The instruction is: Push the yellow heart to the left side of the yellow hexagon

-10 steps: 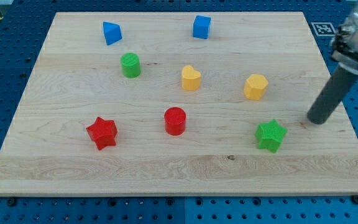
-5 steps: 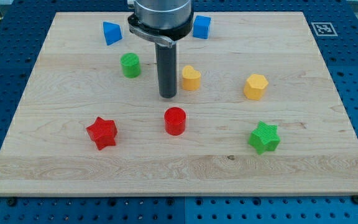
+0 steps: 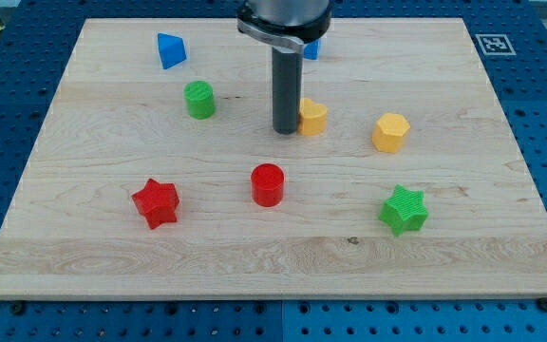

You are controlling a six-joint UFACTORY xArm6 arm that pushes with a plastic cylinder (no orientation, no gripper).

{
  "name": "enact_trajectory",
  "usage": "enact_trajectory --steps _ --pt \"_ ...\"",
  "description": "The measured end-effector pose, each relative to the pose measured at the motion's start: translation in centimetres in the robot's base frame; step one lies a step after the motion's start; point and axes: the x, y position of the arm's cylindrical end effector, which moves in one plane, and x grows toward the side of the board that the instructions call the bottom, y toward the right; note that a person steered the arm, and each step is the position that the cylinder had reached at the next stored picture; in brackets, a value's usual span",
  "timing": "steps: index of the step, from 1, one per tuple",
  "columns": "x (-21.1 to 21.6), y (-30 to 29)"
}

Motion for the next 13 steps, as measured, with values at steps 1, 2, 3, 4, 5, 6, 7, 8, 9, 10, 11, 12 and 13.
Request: enact_trajectory --steps 1,2,3,4,5,6,7,8,9,10,11,12,13 --pt "-1.6 -0.6" --pt "-3.0 -1.2" --pt "-1.8 3.4" --pt "-1.8 4.4" --pt "-1.8 4.4" --pt "-3.3 4.0" --pt "-4.2 3.9" --pt "-3.5 5.0" --pt "-3.4 2.0" --pt "-3.0 1.0" --pt "-2.1 5.0" --pt "-2.3 5.1" --pt "-2.9 5.6"
